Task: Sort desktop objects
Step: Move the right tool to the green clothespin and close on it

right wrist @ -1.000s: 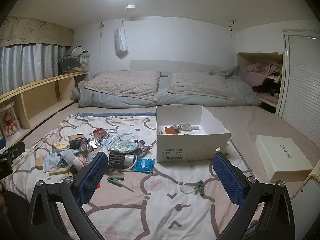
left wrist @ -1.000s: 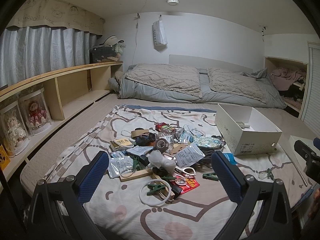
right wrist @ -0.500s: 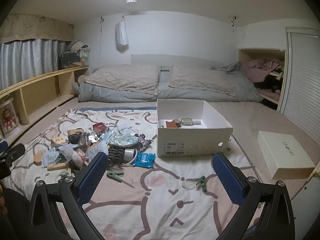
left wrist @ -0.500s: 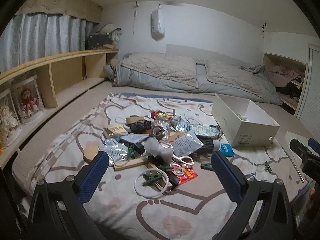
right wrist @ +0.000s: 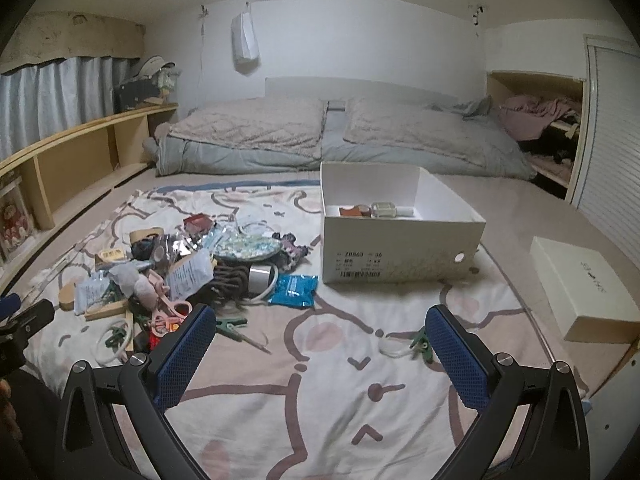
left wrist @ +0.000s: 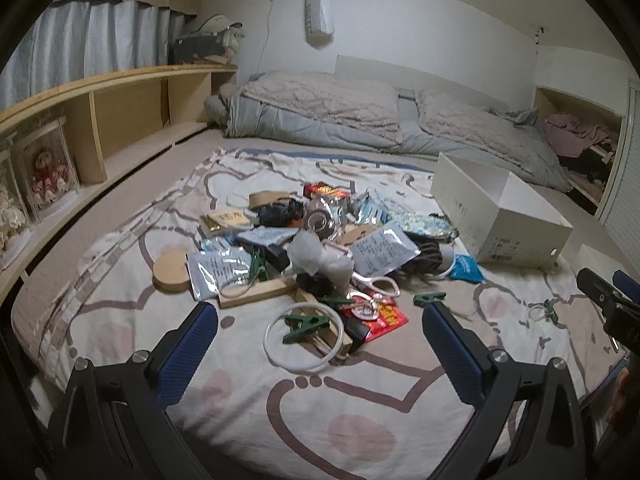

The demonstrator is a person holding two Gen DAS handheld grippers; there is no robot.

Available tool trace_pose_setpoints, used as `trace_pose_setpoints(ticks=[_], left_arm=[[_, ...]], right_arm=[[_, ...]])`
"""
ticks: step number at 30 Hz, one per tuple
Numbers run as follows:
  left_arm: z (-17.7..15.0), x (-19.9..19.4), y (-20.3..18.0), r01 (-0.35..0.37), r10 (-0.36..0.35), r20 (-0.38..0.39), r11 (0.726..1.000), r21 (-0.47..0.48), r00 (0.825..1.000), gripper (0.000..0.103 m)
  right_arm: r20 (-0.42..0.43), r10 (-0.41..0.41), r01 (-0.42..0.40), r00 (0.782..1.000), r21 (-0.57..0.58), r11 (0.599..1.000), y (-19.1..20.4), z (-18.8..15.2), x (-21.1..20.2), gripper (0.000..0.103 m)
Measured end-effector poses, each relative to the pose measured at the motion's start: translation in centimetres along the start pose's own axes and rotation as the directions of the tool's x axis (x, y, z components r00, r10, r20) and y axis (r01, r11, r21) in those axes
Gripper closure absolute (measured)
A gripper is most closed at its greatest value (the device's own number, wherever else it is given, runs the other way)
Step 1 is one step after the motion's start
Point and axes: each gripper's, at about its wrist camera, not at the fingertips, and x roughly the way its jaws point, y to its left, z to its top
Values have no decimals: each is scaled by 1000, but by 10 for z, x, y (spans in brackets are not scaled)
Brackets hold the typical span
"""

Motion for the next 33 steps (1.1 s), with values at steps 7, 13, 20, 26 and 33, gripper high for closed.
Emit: trace_pose_setpoints(ticks=[7, 13, 20, 26, 33], left_arm=[[-12, 18, 5, -3, 2, -54, 1000, -8, 999, 0], [-20, 35, 5, -3, 2, -98, 1000, -14, 995, 0], [-24, 57, 9, -8, 0, -157, 999, -48, 988, 0], [-28, 77, 10, -26, 13, -207, 998, -62, 978, 0], [-28, 99, 11, -46, 30, -249, 997, -59, 968, 0]], right_arm=[[-45, 9, -10, 999, -6, 1000, 4, -9, 18, 0], [-89, 14, -15, 996, -8, 1000, 6, -19, 35, 0], [-141, 21, -22, 990, -1, 1000, 4, -32, 54, 0], [-188, 28, -27, 982, 10, 1000, 2, -44, 68, 0], [-245, 19, -17, 969, 10, 1000, -5, -57, 84, 0]])
